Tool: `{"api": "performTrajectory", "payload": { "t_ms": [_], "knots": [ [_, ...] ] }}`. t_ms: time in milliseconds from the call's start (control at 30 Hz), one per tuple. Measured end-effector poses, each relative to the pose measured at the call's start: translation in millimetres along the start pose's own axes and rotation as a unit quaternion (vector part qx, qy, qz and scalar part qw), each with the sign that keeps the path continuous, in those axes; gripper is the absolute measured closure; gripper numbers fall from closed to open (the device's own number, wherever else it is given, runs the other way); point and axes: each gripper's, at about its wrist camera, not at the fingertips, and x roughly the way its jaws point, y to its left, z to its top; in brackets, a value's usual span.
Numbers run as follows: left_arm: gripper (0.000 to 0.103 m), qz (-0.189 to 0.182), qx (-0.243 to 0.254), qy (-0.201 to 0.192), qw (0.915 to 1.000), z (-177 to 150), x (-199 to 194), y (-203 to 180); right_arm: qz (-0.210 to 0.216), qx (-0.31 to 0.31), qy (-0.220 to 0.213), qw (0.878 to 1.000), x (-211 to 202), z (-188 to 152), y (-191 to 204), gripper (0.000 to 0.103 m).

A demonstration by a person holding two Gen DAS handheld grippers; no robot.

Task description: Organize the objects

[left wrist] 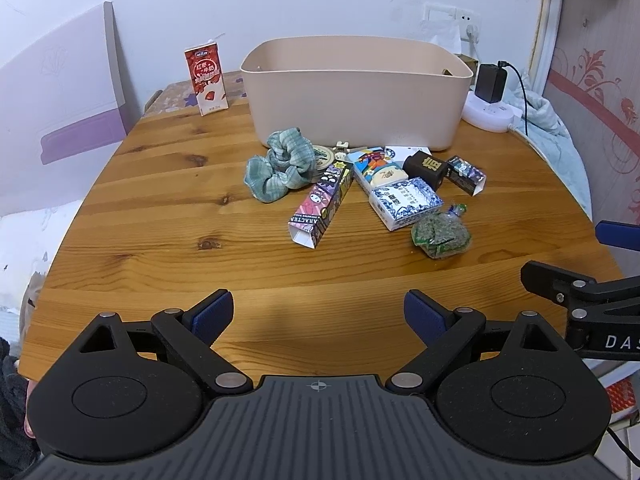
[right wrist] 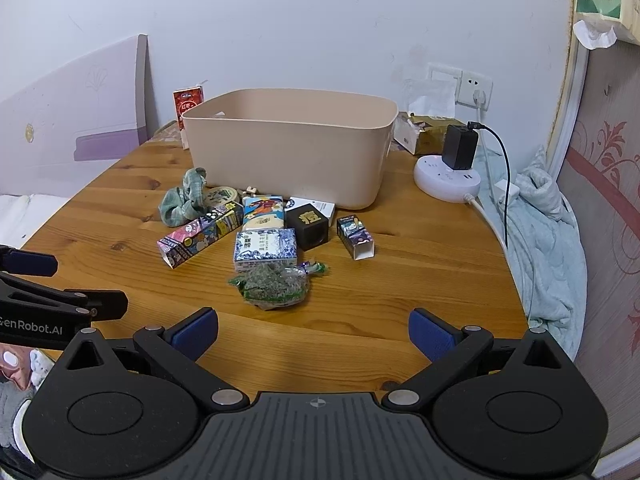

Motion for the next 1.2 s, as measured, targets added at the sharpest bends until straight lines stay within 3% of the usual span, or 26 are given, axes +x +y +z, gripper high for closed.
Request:
{"api": "performTrajectory", "payload": {
  "t_ms": [1200],
  "knots": [
    [0.009, -0.001, 0.005, 0.009, 0.9999, 2.9, 13.3, -1.8, -0.001, 0.031, 0.011, 0.999, 11.4, -0.3, -5.8, 0.0]
  ]
}}
